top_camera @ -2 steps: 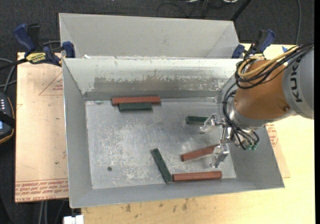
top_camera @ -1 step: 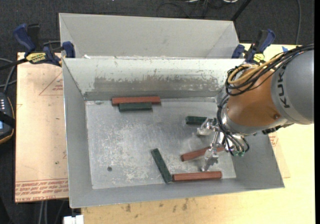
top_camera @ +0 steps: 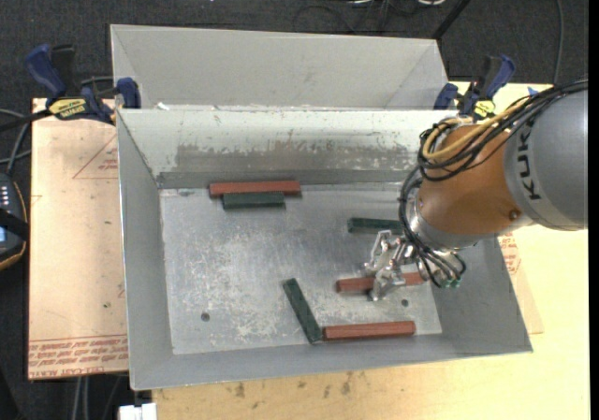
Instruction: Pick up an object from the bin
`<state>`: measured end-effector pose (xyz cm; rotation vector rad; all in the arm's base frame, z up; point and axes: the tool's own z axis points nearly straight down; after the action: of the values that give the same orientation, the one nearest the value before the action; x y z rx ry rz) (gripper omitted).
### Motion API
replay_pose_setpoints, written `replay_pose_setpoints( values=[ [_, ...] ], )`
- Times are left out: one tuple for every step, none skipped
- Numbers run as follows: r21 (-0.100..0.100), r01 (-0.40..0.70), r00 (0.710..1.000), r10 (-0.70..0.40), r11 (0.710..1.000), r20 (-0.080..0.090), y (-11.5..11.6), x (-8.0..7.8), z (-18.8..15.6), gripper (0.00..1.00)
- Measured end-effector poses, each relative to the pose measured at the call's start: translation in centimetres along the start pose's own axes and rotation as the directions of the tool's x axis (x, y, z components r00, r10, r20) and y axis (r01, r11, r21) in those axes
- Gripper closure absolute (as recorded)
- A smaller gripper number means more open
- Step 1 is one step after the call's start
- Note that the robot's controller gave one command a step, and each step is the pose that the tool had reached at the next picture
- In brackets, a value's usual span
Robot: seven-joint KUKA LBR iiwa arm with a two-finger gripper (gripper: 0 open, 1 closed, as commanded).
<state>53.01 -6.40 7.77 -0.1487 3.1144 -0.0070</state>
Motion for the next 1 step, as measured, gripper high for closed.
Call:
replay_pose_setpoints(
  values=[
    [0.0, 0.0, 1.0, 0.0, 1.0, 0.0, 0.0, 0.0, 0.0, 1.0]
  ],
)
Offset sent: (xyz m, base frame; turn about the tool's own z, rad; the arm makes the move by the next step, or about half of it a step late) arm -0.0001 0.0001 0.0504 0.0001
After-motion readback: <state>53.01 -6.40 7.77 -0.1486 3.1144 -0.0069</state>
